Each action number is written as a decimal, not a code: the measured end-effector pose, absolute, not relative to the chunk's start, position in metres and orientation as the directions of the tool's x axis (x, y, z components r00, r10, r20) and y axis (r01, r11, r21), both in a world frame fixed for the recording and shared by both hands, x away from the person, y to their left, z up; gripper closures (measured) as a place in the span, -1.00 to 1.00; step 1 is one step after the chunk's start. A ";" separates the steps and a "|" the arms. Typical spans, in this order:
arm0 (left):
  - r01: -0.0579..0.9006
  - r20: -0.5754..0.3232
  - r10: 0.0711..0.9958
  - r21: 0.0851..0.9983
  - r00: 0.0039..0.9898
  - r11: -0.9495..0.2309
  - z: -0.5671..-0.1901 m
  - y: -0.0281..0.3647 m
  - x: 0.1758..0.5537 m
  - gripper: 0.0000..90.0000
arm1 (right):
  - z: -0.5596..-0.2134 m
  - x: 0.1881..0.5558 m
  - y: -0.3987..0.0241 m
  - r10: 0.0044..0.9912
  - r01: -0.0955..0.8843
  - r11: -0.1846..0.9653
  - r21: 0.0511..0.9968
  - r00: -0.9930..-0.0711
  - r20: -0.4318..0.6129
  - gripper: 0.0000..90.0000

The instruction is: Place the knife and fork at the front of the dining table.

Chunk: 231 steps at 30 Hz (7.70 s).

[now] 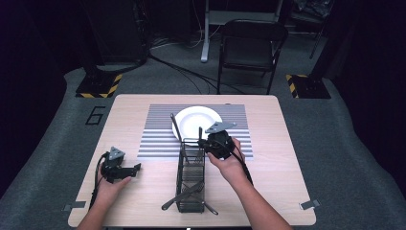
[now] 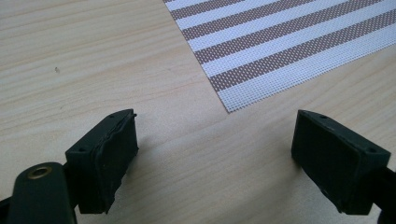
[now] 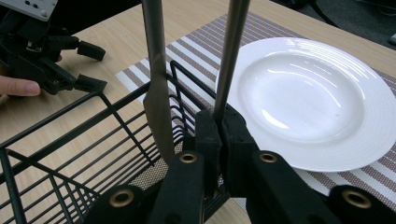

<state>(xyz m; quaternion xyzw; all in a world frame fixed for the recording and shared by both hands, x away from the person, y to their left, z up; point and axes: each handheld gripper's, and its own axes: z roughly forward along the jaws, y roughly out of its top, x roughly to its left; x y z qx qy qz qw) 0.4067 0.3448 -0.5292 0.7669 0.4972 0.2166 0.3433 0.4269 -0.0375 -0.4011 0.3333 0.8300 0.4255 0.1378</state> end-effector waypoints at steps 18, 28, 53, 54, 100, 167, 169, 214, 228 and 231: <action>0.613 -0.007 0.911 0.742 0.412 -0.271 -0.529 0.345 0.407 -0.68 | -0.401 0.417 -0.033 0.673 0.404 0.462 0.789 -0.740 -0.015 0.93; 0.613 -0.007 0.911 0.742 0.412 -0.271 -0.529 0.345 0.407 -0.68 | -0.403 0.418 -0.030 0.670 0.413 0.471 0.779 -0.742 -0.011 0.94; 0.615 -0.008 0.908 0.739 0.418 -0.276 -0.529 0.345 0.407 -0.68 | -0.355 0.414 -0.030 0.604 0.417 0.458 0.785 -0.794 0.070 0.95; 0.615 -0.010 0.910 0.739 0.415 -0.273 -0.529 0.345 0.407 -0.68 | -0.352 0.413 -0.031 0.596 0.409 0.464 0.786 -0.800 0.064 0.95; 0.615 -0.010 0.910 0.740 0.415 -0.273 -0.529 0.345 0.407 -0.68 | -0.283 0.419 -0.103 0.652 0.436 0.386 0.813 -0.752 0.095 0.95; 0.615 -0.008 0.909 0.739 0.418 -0.276 -0.529 0.345 0.407 -0.68 | -0.425 0.502 -0.139 0.839 0.648 0.277 0.710 -0.524 0.150 0.95; 0.614 -0.008 0.909 0.739 0.418 -0.276 -0.529 0.345 0.407 -0.68 | -0.425 0.505 -0.139 0.840 0.656 0.273 0.704 -0.520 0.159 0.95; 0.617 -0.010 0.908 0.737 0.420 -0.277 -0.529 0.344 0.407 -0.68 | -0.471 0.566 -0.140 0.884 0.803 -0.132 0.581 -0.170 0.436 0.95; 0.611 -0.009 0.906 0.742 0.423 -0.277 -0.529 0.344 0.408 -0.68 | -0.485 0.573 -0.142 0.865 0.810 -0.233 0.538 -0.081 0.495 0.95; 0.611 -0.010 0.906 0.742 0.423 -0.277 -0.529 0.344 0.408 -0.68 | -0.487 0.574 -0.141 0.866 0.811 -0.230 0.538 -0.082 0.494 0.95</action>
